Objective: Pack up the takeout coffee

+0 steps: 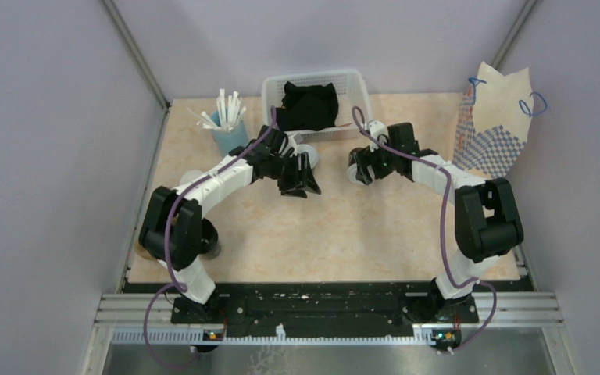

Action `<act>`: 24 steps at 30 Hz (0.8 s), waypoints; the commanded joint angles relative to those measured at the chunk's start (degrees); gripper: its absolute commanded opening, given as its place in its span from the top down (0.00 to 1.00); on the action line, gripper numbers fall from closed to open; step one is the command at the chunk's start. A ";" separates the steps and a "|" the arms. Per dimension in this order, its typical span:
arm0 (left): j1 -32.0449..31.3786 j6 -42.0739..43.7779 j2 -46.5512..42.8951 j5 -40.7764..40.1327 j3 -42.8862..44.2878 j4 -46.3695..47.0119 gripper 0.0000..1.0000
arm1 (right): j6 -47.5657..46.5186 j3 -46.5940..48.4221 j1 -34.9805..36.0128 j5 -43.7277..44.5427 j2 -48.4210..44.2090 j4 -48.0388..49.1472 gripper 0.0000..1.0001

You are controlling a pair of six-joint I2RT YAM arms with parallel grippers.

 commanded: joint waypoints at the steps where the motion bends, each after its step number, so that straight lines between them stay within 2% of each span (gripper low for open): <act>1: -0.09 3.64 -2.87 1.67 2.31 -1.45 0.38 | -7.88 -2.76 -0.10 -0.57 -1.10 5.19 0.25; 6: -0.07 5.71 -2.50 2.11 3.57 -3.63 0.37 | -8.20 -1.05 -0.14 -0.17 1.24 5.04 0.29; 10: 0.29 6.54 -2.59 2.16 4.00 -4.13 0.37 | -4.26 -0.04 -0.09 -0.35 1.69 5.51 0.38; 12: 0.49 6.80 -2.60 2.33 4.10 -4.32 0.37 | -2.87 -0.61 -0.06 0.07 1.50 6.57 0.45; 19: 0.96 6.77 -3.46 2.67 2.92 -4.26 0.37 | -0.06 -1.17 -0.06 -0.39 1.56 7.32 0.57; 24: 1.10 6.54 -4.01 2.45 2.78 -3.91 0.37 | 5.59 0.12 -0.06 -1.19 0.32 4.68 0.60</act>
